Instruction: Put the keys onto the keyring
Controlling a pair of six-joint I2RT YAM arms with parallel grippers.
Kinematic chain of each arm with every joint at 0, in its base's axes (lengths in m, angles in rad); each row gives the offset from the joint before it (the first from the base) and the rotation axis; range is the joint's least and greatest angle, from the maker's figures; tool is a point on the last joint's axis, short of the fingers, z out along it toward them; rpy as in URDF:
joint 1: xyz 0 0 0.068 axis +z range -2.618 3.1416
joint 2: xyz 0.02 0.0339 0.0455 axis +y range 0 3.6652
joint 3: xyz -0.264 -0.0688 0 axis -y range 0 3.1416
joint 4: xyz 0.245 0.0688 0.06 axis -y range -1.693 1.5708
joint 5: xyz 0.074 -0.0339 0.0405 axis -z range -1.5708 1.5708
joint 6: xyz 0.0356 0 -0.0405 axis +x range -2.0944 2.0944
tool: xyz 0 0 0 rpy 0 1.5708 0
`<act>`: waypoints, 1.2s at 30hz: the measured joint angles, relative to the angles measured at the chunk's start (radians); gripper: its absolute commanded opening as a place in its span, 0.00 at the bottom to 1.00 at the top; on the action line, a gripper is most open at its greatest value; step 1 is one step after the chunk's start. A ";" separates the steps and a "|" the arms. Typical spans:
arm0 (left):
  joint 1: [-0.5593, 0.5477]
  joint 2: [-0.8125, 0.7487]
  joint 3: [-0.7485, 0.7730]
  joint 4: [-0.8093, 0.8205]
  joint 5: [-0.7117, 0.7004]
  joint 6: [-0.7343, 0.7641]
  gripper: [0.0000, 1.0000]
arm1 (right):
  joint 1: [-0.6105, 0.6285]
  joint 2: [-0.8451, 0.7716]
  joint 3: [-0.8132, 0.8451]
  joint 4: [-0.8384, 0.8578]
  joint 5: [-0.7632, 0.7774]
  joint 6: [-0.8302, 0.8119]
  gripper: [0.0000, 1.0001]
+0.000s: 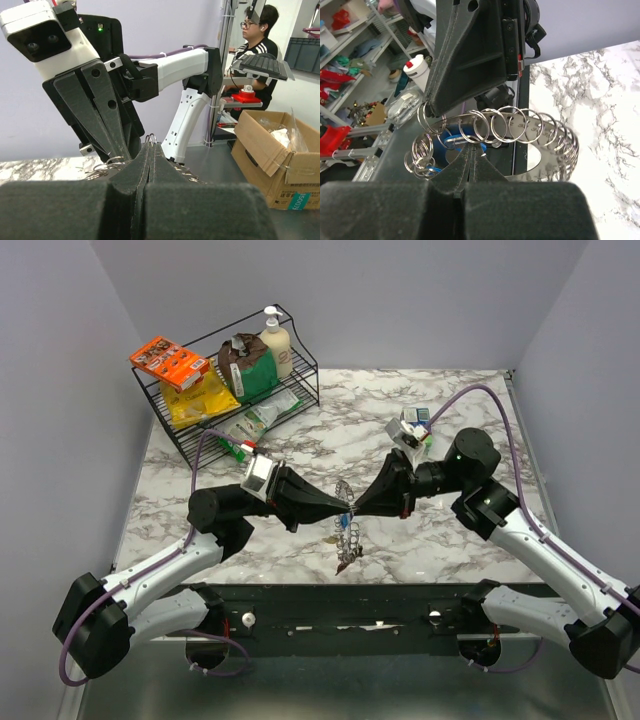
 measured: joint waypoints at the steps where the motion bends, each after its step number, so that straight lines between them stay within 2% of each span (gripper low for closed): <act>1: 0.000 0.000 0.001 0.000 0.000 0.000 0.00 | 0.000 0.000 0.000 -0.002 0.001 -0.001 0.01; 3: 0.000 0.000 0.001 0.000 0.002 0.000 0.00 | 0.003 -0.001 0.000 -0.014 0.005 -0.011 0.04; 6: 0.000 0.000 0.001 -0.002 0.002 0.001 0.00 | 0.003 -0.013 0.000 -0.042 0.025 -0.029 0.22; 7: 0.000 0.000 0.001 -0.005 0.003 0.002 0.00 | 0.003 -0.022 0.000 -0.050 0.035 -0.038 0.33; 9: 0.000 -0.002 0.001 -0.012 0.006 0.005 0.00 | 0.003 -0.049 0.000 -0.078 0.061 -0.058 0.41; 10: 0.000 -0.003 0.001 -0.017 0.009 0.006 0.00 | 0.003 -0.063 0.000 -0.089 0.072 -0.071 0.49; 12: 0.000 -0.008 0.001 -0.025 0.012 0.010 0.00 | 0.003 -0.089 0.001 -0.113 0.092 -0.095 0.56; 13: 0.000 -0.011 0.001 -0.029 0.014 0.013 0.00 | 0.003 -0.099 0.002 -0.127 0.100 -0.108 0.63; 16: 0.000 -0.022 0.001 -0.045 0.024 0.021 0.00 | 0.003 -0.114 0.012 -0.170 0.121 -0.141 0.72; 25: 0.000 -0.033 0.001 -0.072 0.043 0.026 0.00 | 0.003 -0.132 0.070 -0.212 0.128 -0.163 0.76; 36: 0.000 -0.035 0.001 -0.075 0.047 0.027 0.00 | 0.024 -0.098 0.083 -0.067 0.083 -0.025 0.63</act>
